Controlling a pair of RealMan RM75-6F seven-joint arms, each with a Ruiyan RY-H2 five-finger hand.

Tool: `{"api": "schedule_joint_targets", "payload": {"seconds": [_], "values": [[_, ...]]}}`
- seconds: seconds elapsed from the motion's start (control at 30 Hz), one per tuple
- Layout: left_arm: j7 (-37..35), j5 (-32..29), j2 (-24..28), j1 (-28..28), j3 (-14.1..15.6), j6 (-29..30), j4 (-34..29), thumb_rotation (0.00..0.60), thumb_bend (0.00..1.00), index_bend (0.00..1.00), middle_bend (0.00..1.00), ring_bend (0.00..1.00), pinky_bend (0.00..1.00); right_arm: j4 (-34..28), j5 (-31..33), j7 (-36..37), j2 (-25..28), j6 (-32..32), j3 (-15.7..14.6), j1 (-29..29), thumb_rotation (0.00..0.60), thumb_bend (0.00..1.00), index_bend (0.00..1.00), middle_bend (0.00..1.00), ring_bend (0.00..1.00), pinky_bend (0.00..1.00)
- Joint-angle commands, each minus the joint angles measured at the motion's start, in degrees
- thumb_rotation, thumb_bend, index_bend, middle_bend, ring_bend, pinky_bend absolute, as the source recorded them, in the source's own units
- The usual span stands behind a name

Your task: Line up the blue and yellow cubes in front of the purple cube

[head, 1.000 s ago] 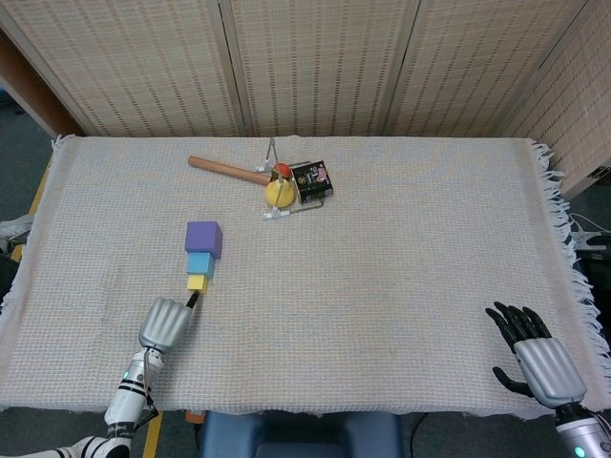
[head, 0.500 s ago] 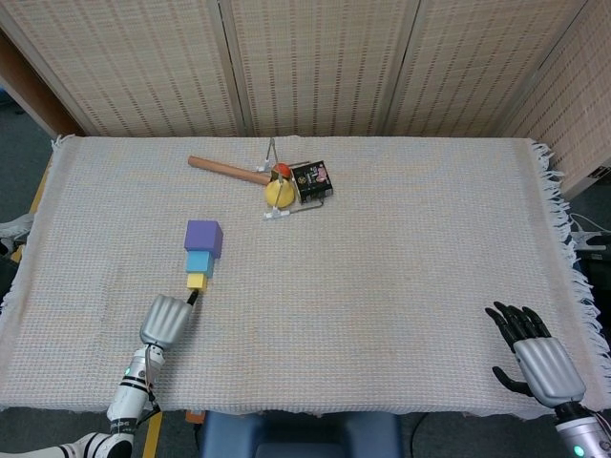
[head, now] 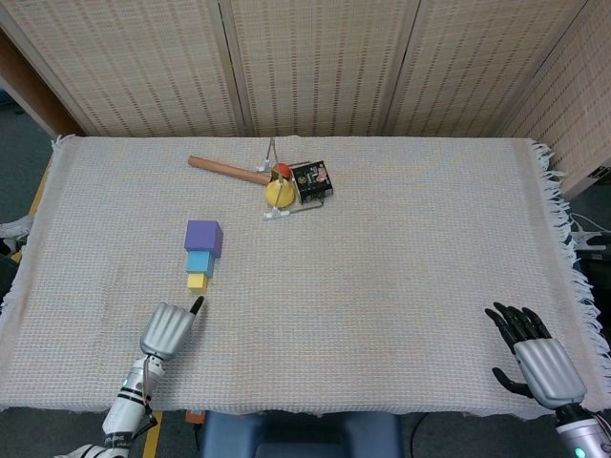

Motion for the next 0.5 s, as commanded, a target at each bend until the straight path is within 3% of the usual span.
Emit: {"api": "schedule_joint_targets", "payload": {"seconds": [0.03,0.07,0.1,0.2,0.27,0.37,0.5], "values": [[-12.71,6.82,8.16,5.25,5.12,6.83,-6.92,0.600,0.45,0.18,0.97,0.97,1.00,-0.07,-0.67,0.79,0.50,0.90,-0.24,-0.37,0.600,0.05,0.00,0.00,0.00,0.00],[-16.28,8.45,10.02,6.41,6.24,8.46,-7.54,0.600,0.45,0.16,0.92,0.92,1.00,-0.03,-0.82,1.00,0.60,1.23,-0.26,-0.51,0.599,0.05,0.00,0.00,0.00,0.00],[-21.59,10.50,12.46,7.99,7.75,10.62,-8.15,0.600,0.44,0.12,0.80,0.79,0.92,0.01,-0.96,1.17,0.65,1.66,-0.25,-0.69,0.599,0.05,0.00,0.00,0.00,0.00],[-37.84,16.81,18.11,13.02,11.21,19.86,-6.70,0.600,0.42,0.04,0.36,0.32,0.47,0.18,-1.79,1.16,0.38,2.04,-0.45,-0.81,0.600,0.05,0.00,0.00,0.00,0.00],[-42.09,20.09,19.85,15.33,11.65,25.35,-4.20,0.600,0.41,0.03,0.22,0.16,0.29,0.30,-2.69,0.75,-0.16,2.17,-0.54,-0.68,0.600,0.05,0.00,0.00,0.00,0.00],[-43.18,22.49,20.89,17.46,10.66,30.60,-3.48,0.600,0.40,0.00,0.11,0.04,0.23,0.34,-3.69,0.08,-0.82,1.99,-0.87,-0.55,0.600,0.05,0.00,0.00,0.00,0.00],[-43.87,19.94,22.68,18.04,10.31,27.44,-5.19,0.600,0.39,0.00,0.06,0.01,0.22,0.37,-4.31,-0.12,-1.07,1.79,-1.13,-0.42,0.600,0.05,0.00,0.00,0.00,0.00]]}}
